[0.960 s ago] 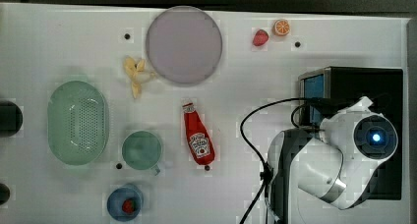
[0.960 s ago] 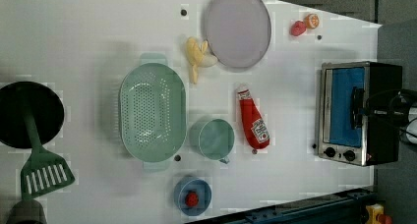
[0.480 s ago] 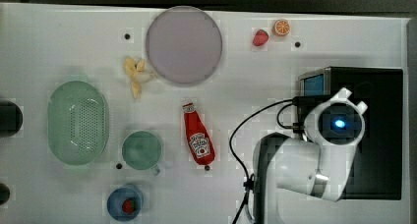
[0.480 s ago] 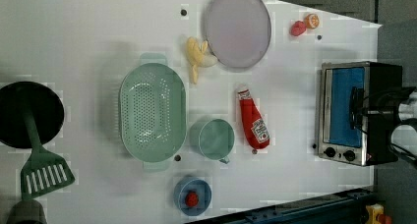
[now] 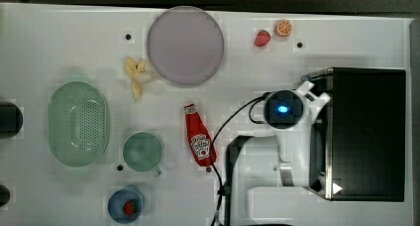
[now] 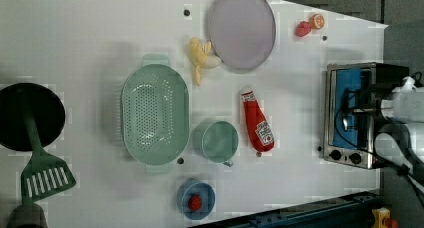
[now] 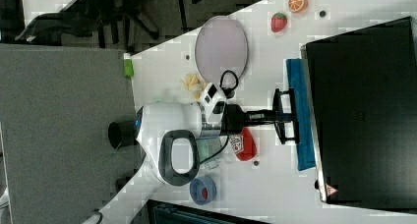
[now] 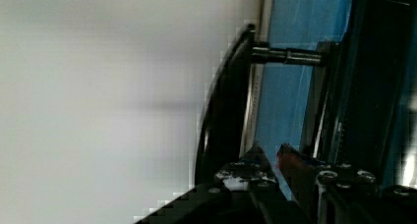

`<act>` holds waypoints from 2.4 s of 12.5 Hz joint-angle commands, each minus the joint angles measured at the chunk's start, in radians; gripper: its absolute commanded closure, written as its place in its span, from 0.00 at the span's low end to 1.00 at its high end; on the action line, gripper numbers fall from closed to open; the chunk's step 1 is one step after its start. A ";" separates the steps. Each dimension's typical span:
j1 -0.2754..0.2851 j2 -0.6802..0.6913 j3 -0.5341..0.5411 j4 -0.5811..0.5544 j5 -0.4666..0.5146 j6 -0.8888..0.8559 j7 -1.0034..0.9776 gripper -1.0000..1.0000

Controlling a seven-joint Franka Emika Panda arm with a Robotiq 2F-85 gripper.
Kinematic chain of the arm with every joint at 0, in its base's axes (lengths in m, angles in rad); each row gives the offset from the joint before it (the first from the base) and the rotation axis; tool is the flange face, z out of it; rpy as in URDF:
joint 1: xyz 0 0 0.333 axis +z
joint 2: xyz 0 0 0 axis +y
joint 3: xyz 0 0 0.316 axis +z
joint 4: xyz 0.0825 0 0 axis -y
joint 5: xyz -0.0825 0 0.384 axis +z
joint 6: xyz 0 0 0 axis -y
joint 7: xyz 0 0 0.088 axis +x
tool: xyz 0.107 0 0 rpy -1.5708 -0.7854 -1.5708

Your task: Flap open oven.

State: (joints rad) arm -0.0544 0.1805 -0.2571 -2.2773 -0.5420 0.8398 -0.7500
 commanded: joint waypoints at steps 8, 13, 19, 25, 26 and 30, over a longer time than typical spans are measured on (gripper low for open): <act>0.174 0.306 0.117 0.060 -0.363 -0.102 0.763 0.83; 0.219 0.374 0.120 0.122 -0.367 -0.115 0.816 0.83; 0.218 0.169 0.119 0.167 -0.110 -0.111 0.816 0.83; 0.209 -0.103 0.094 0.174 0.421 -0.225 0.816 0.83; 0.209 -0.156 0.086 0.183 0.476 -0.260 0.816 0.83; 0.209 -0.323 0.063 0.244 0.497 -0.510 0.876 0.83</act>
State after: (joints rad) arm 0.1594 -0.1394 -0.1782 -2.0527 -0.0625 0.3552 0.0440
